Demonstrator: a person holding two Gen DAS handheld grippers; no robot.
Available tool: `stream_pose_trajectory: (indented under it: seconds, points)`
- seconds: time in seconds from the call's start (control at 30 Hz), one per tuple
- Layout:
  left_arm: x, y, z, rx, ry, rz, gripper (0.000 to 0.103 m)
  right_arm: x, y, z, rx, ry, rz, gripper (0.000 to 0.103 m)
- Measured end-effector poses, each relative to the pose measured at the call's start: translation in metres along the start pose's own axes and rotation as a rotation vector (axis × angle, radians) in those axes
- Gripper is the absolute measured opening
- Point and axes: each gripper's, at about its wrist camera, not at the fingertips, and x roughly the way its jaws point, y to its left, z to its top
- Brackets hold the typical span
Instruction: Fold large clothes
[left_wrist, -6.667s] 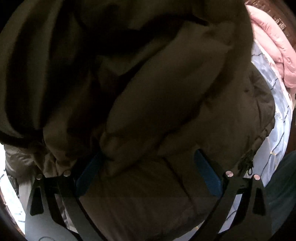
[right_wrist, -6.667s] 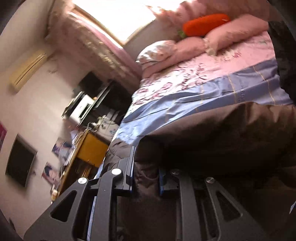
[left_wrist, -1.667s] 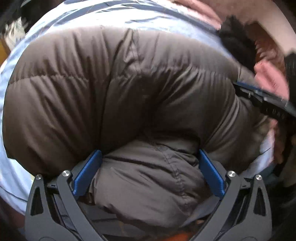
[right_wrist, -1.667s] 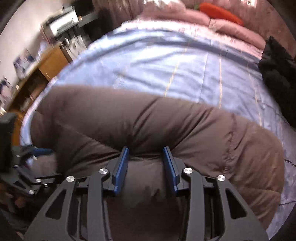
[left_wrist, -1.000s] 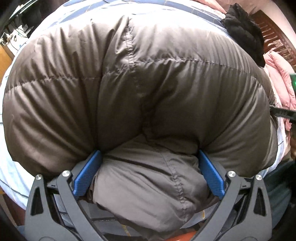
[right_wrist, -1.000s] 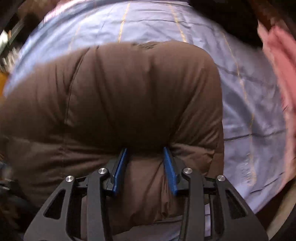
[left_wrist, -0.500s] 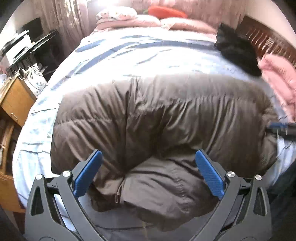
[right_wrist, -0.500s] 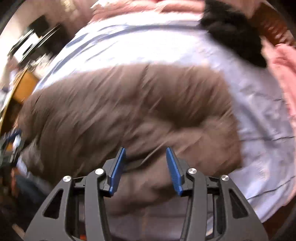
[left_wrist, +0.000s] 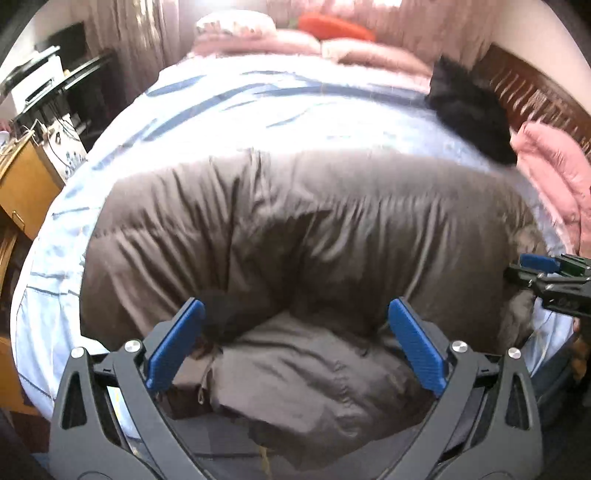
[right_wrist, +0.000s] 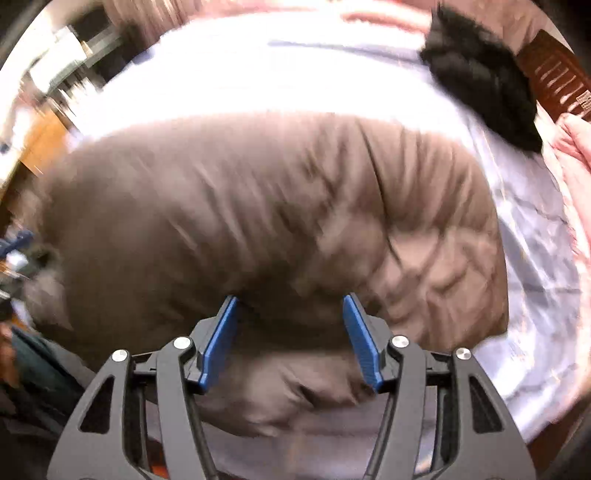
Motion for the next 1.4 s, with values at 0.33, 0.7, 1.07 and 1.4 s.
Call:
stream_pose_trajectory:
  seconds: [0.33, 0.7, 1.07, 1.4]
  points:
    - [0.016, -0.016, 0.006, 0.051, 0.037, 0.03, 0.101, 0.008, 0.043, 0.028, 0.011, -0.104, 0.121, 0.069]
    - [0.02, -0.009, 0.003, 0.034, 0.095, 0.035, 0.101, 0.013, 0.029, 0.017, 0.122, -0.071, 0.131, 0.091]
    - [-0.128, -0.028, 0.029, 0.001, -0.205, 0.146, 0.101, -0.135, 0.067, 0.001, 0.16, -0.355, -0.168, 0.102]
    - [-0.242, -0.053, 0.038, -0.028, -0.299, 0.107, 0.101, -0.217, 0.09, -0.011, 0.176, -0.352, -0.273, 0.102]
